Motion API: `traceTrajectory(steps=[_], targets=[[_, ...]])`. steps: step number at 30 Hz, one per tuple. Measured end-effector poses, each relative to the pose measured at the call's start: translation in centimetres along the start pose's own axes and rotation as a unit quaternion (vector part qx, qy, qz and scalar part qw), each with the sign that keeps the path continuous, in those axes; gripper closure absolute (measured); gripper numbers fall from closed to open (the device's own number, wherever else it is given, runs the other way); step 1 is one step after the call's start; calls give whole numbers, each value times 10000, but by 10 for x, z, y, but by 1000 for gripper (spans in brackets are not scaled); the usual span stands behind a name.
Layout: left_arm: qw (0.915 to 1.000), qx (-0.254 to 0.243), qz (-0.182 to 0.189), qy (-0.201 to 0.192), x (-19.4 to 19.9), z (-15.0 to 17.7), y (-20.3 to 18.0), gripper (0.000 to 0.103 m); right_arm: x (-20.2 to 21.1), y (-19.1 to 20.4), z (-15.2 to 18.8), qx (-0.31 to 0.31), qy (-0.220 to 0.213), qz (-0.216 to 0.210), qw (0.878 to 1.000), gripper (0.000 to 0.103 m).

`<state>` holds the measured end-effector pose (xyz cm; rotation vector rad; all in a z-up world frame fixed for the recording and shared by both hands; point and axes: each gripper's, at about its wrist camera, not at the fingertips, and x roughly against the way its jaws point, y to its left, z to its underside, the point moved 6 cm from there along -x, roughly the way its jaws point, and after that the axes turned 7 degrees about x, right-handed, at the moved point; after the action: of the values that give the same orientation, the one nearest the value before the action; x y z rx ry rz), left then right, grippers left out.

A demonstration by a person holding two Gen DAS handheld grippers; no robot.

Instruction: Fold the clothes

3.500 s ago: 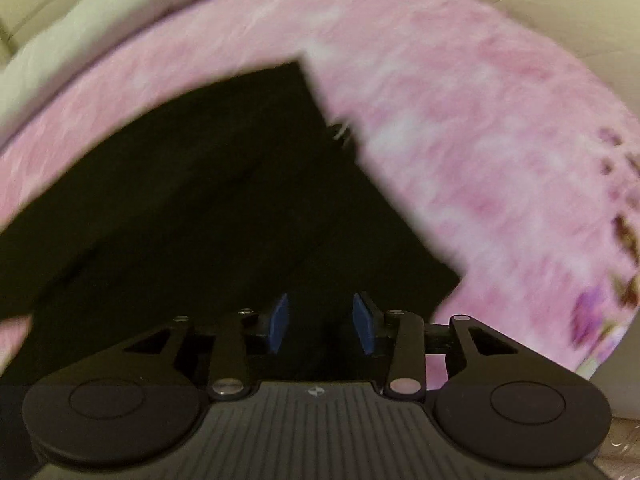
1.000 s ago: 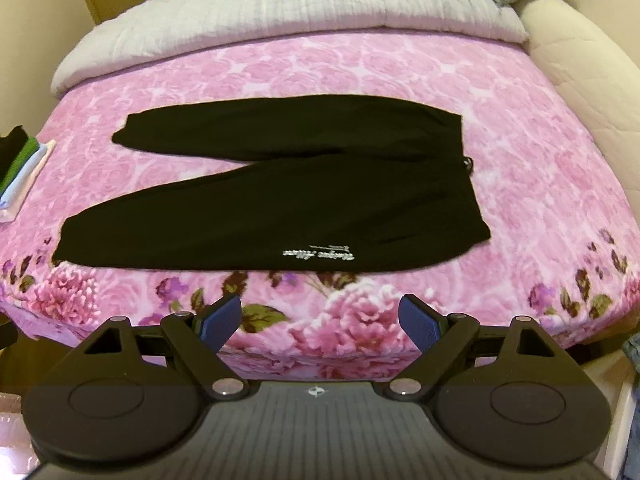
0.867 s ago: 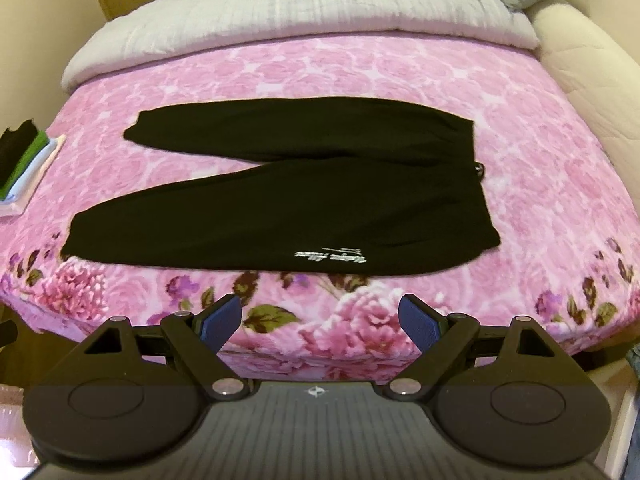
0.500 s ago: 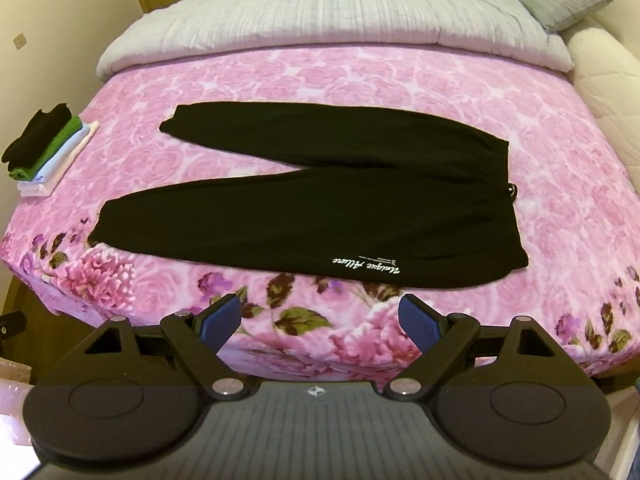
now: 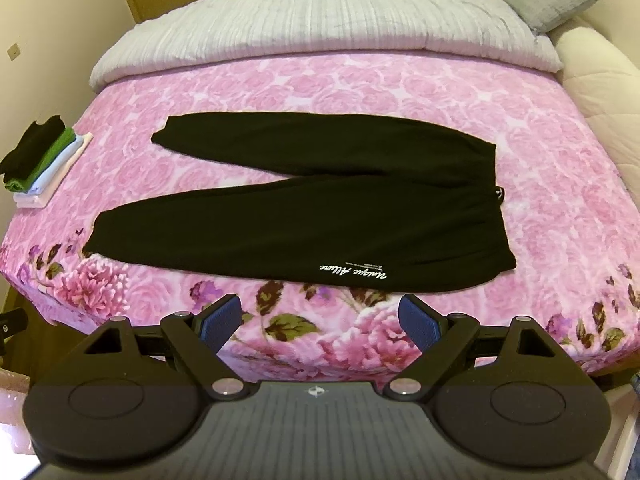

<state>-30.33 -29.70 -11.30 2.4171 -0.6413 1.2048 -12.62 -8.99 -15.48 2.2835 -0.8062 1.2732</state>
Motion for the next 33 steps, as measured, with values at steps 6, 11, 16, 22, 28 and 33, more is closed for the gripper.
traceTrajectory(steps=[6, 11, 16, 22, 28, 33], targets=[[9999, -84, 45, 79, -13, -8, -9, 13, -5, -7, -2, -82, 56, 45, 9999, 15], [9996, -208, 132, 146, -33, -25, -23, 13, -17, -20, -10, -276, 132, 154, 9994, 15], [9981, -393, 321, 342, -74, -51, -38, 13, -43, -34, -20, -523, 329, 217, 9979, 15], [9921, -878, 742, 495, -140, -103, -64, 13, -90, -61, -39, -1053, 640, 412, 9915, 15], [9794, -1488, 1190, 671, -215, -158, -100, 13, -141, -92, -69, -1653, 908, 791, 9789, 15], [9638, -2070, 1507, 748, -273, -191, -127, 14, -176, -112, -87, -2137, 953, 938, 9677, 16]])
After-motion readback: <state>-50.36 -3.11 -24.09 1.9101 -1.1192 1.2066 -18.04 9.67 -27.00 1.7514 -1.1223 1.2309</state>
